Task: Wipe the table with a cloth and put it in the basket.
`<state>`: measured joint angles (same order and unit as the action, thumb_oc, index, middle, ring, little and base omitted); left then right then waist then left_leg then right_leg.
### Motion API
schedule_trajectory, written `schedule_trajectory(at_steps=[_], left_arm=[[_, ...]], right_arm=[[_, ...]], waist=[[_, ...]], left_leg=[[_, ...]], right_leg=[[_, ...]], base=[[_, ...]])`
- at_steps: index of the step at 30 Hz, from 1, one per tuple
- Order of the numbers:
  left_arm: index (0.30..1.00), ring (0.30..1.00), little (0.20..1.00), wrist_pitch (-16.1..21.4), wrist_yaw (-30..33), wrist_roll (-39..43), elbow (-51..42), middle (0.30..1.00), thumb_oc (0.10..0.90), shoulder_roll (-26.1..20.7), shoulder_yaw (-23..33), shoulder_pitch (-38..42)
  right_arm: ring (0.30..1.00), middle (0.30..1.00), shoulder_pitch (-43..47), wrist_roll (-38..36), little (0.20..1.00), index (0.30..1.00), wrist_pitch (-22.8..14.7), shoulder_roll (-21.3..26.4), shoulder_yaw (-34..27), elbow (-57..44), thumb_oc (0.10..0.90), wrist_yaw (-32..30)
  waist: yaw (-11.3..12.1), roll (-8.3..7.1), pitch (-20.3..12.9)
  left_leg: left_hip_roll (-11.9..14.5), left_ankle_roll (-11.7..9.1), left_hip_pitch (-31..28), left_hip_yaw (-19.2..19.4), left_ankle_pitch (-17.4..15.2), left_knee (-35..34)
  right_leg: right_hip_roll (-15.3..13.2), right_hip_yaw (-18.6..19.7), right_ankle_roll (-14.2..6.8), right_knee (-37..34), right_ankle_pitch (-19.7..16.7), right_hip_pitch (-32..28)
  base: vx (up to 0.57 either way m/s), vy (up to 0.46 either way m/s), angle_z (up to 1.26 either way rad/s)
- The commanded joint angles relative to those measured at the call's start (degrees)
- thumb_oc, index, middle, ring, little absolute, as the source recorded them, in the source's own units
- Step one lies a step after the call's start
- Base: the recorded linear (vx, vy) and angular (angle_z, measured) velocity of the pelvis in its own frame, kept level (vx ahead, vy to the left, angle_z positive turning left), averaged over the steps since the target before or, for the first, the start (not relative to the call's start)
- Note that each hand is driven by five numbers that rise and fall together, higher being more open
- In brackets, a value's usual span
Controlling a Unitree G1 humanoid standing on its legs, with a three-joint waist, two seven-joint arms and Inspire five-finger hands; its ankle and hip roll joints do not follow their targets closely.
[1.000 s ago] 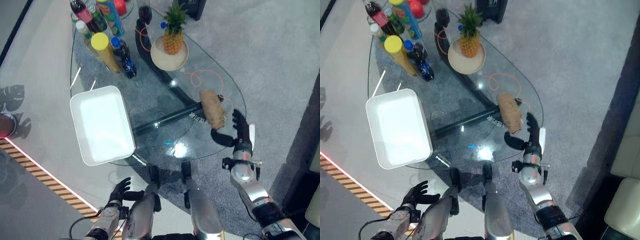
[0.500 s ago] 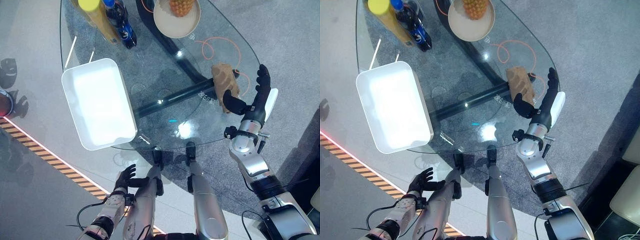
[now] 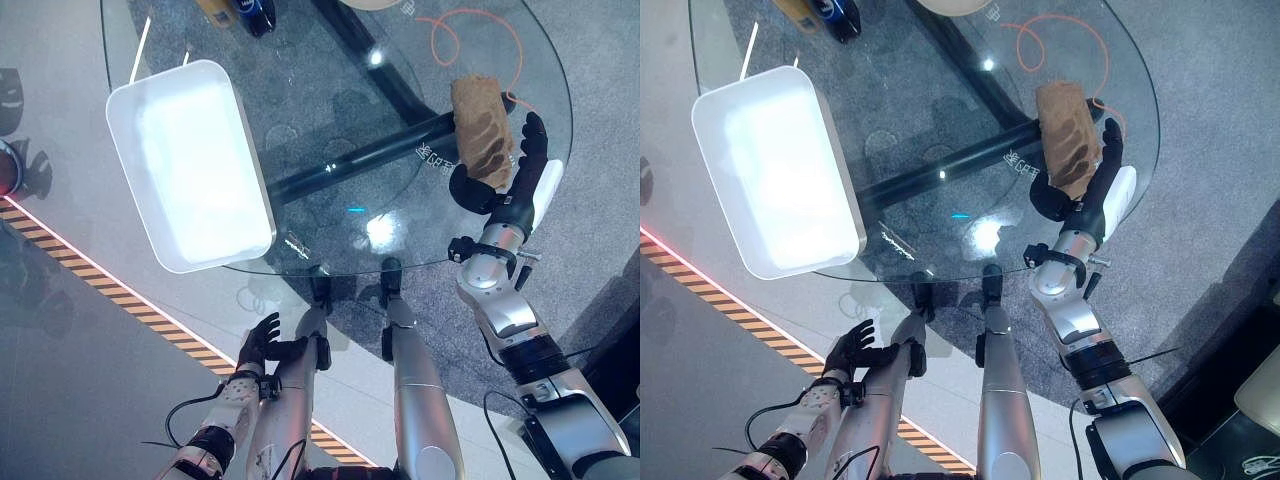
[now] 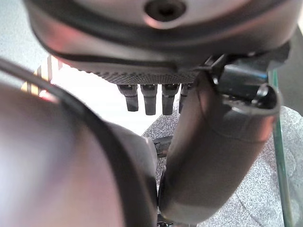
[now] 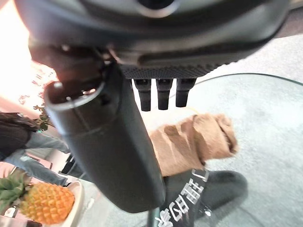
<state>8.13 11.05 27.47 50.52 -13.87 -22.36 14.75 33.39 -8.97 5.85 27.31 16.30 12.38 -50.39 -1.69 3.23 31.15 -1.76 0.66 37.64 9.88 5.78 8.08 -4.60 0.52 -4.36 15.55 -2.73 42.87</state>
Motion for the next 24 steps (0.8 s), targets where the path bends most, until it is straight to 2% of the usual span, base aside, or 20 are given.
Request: schedule_trajectory(at_steps=[1,7,9,16,24], left_arm=[[0.900,0.900,0.900,0.6,1.6,0.7,0.7,0.900,0.800,0.7,-1.3,-3.5],[0.900,0.900,0.900,2.2,1.1,1.9,2.5,0.900,0.800,0.5,-1.7,-1.7],[0.900,0.900,0.900,2.6,1.2,2.4,3.4,0.900,0.800,0.5,-2.0,-0.8],[0.900,0.900,0.900,3.2,0.6,3.4,5.1,0.900,0.800,0.2,-3.0,1.3],[0.900,0.900,0.900,5.1,0.7,4.5,7.0,0.900,0.800,0.5,-4.8,2.9]], right_arm=[[0.900,0.900,1.4,1.8,0.900,0.900,-1.9,4.7,-0.1,-6.4,0.800,-2.2],[0.900,0.900,4.7,-0.1,0.900,0.900,-0.6,5.6,0.5,-1.8,0.800,-5.9],[0.900,0.900,6.5,-2.3,0.900,0.900,0.9,6.3,0.5,1.0,0.800,-8.2],[0.900,0.900,13.0,-6.3,0.900,0.900,3.1,8.8,2.1,8.7,0.800,-7.5],[0.900,0.900,21.2,-10.9,0.900,0.900,7.2,11.1,4.5,18.0,0.800,-12.6]], waist=[[-0.8,0.92,-1.4],[-0.4,1.06,-1.4],[-0.2,1.19,-1.4],[0.5,1.73,-1.4],[1.4,2.23,-1.4]], left_leg=[[-2.7,-0.9,5.6,-3.0,-7.7,10.6],[-2.5,-0.9,8.1,-3.3,-7.6,11.8],[-2.4,-0.9,9.4,-3.6,-7.6,12.6],[-2.4,-0.8,12.4,-4.2,-7.4,13.5],[-2.6,-1.0,15.5,-4.8,-7.3,14.5]], right_leg=[[1.5,-4.1,0.6,2.0,1.6,2.4],[1.5,-4.1,0.5,3.3,1.5,5.0],[1.4,-4.1,0.3,4.1,1.5,6.5],[1.4,-4.2,0.2,5.1,1.2,9.6],[1.4,-4.3,0.2,5.8,0.8,12.7]], base=[[0.02,0.004,0.05],[0.02,0.009,0.04],[0.01,-0.006,0.04],[0.01,-0.004,0.03],[0.00,-0.004,0.01]])
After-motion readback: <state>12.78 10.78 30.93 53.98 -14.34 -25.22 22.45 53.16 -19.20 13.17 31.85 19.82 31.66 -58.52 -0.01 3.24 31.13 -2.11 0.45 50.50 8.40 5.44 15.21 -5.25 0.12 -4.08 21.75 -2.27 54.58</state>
